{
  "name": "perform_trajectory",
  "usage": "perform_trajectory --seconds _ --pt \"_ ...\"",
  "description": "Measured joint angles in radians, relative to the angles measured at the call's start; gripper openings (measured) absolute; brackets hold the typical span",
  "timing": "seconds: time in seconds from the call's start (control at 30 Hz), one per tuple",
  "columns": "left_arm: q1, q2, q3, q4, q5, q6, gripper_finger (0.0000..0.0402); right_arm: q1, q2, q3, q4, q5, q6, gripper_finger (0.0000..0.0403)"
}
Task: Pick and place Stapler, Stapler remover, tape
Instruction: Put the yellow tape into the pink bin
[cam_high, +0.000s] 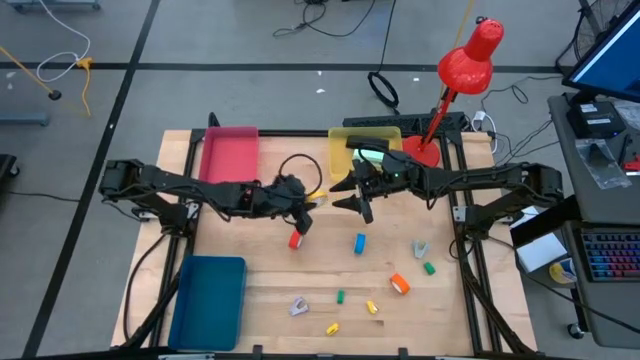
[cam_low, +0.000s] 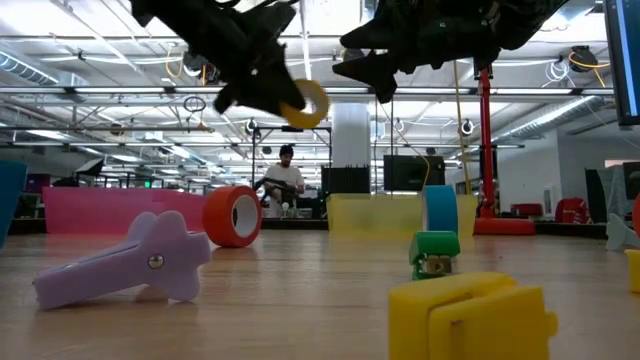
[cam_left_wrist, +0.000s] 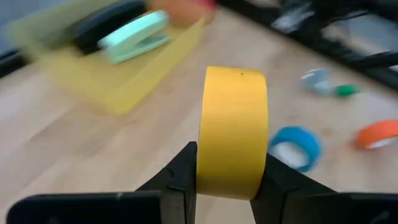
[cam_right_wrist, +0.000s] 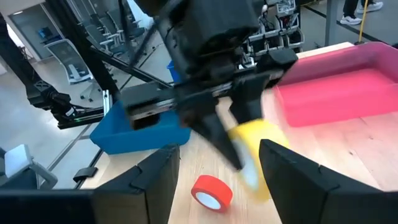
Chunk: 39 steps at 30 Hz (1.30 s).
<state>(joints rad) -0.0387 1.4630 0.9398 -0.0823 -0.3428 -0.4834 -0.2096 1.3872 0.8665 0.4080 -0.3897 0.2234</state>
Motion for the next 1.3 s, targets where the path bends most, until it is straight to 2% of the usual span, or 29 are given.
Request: perform_trajectory --seconds 0.17,0.33,0.5,0.6,0.67,0.97,1.07,1.3 --pt "0.002 -0.061 -0.001 -0.23 -0.172 -0.123 0.0101 -0.001 0.0 0.0 0.0 0.01 -0.012 0.0212" --pt "0.035 -0.154 0.001 -0.514 -0.374 -0.312 0.0101 -0.005 0.0 0.0 0.0 0.08 -0.039 0.0212" --pt "0.14 -0.232 0.001 -0.836 -0.426 -0.541 0.0101 -0.024 0.0 0.0 0.0 0.092 -0.052 0.0212" --pt "0.227 -0.25 0.0 -0.951 -0.399 -0.616 0.0101 -0.031 0.0 0.0 0.0 0.127 -0.053 0.0212" --pt "0.297 -0.258 0.0 -0.961 -0.351 -0.618 0.0101 -0.035 0.0 0.0 0.007 0.132 -0.052 0.0212" --pt "0.622 -0.223 0.0 -0.957 -0.123 -0.463 0.0101 -0.058 0.0 0.0 0.01 0.132 -0.019 0.0212" --pt "0.722 -0.212 0.0 -0.916 -0.033 -0.383 0.0101 -0.059 0.0 0.0 0.009 0.132 -0.019 0.0212" --pt "0.921 -0.169 0.0 -0.699 0.206 -0.19 0.0101 -0.058 0.0 0.0 0.007 0.131 -0.019 0.021"
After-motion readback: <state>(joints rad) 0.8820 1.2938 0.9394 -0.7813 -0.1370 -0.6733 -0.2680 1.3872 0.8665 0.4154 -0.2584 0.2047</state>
